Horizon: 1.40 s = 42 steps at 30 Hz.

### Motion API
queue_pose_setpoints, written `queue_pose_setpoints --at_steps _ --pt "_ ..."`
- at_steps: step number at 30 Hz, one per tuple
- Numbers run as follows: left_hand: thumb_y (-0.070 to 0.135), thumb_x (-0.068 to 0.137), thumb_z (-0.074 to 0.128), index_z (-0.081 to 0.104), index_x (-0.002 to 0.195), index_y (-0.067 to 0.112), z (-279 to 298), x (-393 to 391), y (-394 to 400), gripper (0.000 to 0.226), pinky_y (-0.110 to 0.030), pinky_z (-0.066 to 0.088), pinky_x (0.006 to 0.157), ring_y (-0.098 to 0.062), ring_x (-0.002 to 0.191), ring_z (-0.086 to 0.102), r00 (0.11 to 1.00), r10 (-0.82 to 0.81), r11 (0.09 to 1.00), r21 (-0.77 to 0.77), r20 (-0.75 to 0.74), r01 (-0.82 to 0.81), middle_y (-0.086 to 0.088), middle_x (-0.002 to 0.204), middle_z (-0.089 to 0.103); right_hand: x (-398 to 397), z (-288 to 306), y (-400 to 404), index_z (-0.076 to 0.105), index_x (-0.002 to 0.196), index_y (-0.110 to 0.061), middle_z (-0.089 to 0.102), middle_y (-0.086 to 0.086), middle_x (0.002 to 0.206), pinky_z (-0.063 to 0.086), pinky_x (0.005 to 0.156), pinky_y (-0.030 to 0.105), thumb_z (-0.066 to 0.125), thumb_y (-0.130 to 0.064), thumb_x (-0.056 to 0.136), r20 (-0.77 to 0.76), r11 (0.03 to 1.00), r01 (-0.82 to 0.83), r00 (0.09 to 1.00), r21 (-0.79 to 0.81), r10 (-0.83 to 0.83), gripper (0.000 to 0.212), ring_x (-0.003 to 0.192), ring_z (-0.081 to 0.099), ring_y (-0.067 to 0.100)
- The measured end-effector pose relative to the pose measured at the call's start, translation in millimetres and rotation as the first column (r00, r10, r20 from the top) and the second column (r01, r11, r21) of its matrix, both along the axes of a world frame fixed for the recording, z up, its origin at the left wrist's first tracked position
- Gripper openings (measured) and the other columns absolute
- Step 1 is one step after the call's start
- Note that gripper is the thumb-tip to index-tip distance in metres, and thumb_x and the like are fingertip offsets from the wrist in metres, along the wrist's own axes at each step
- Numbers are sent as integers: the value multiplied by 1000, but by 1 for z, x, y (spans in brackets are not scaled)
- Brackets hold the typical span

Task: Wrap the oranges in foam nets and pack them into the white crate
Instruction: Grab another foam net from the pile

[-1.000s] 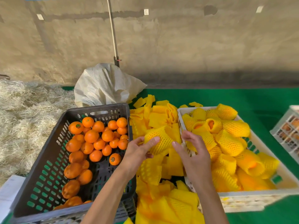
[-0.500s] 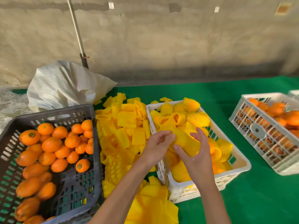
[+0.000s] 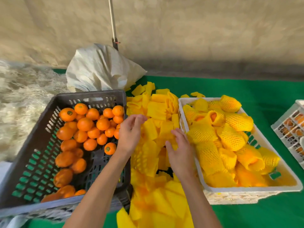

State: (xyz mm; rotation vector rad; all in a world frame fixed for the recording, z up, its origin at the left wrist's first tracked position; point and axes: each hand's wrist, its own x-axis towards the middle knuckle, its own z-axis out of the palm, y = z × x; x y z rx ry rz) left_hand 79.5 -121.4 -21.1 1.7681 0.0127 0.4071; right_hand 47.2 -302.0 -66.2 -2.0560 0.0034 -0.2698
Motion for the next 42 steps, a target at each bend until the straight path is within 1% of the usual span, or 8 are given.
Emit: queue_pose_setpoints --at_steps 6,10,12,18,25,35,38,42 --pt "24 111 50 73 108 10 -25 -3 28 27 -5 41 67 10 75 58 997 56 992 112 54 -62 22 82 65 22 -74 28 56 131 -20 64 -2 120 56 80 38 72 -29 91 -554 958 -262 818 -118 156 43 93 63 15" --pt "27 110 52 72 109 13 -26 -1 25 24 -16 46 77 -3 90 65 999 21 990 139 38 -26 11 99 71 16 -90 33 65 87 -24 66 -5 74 58 63 40 72 -23 89 -576 986 -169 805 9 143 8 67 65 21" --pt "27 108 57 72 108 14 -26 -4 26 20 -26 53 83 -9 101 67 999 23 992 127 40 -28 7 105 72 15 -79 34 56 71 -19 55 -13 58 43 53 31 71 -26 91 -489 994 -94 865 51 107 26 56 53 17" --pt "57 89 73 73 98 25 -21 -16 20 33 -22 38 104 -5 101 66 965 -228 892 370 -131 261 15 97 72 18 -9 44 63 86 -22 59 -19 63 40 53 11 62 -64 90 -187 933 15 981 359 56 42 60 52 -2" --pt "24 86 85 73 101 10 -14 -20 30 24 -34 56 94 -16 100 70 953 -264 962 32 -151 272 -3 102 74 16 9 54 74 103 -31 73 -5 117 50 95 37 76 -69 75 -169 728 -59 957 683 236 47 116 65 12" --pt "14 106 53 59 104 9 -23 -19 27 8 -47 36 54 -25 62 44 999 -34 998 -50 -21 33 -6 86 66 3 2 48 56 124 -27 62 -12 100 55 65 18 48 -21 106 265 999 -35 963 -28 41 21 83 67 12" --pt "14 107 51 55 104 10 -25 -15 26 6 -43 31 49 -16 56 38 1000 15 999 -48 -3 -15 1 70 49 0 2 45 61 109 -13 61 4 116 54 49 33 43 -14 106 375 949 -88 904 -304 204 18 68 69 8" --pt "16 108 50 54 105 15 -26 -14 26 5 -18 33 52 -5 56 40 1000 -17 1000 -4 -20 17 4 80 53 1 6 47 61 134 -31 61 1 105 42 43 35 56 -11 100 112 742 -114 962 -661 248 40 56 62 21"
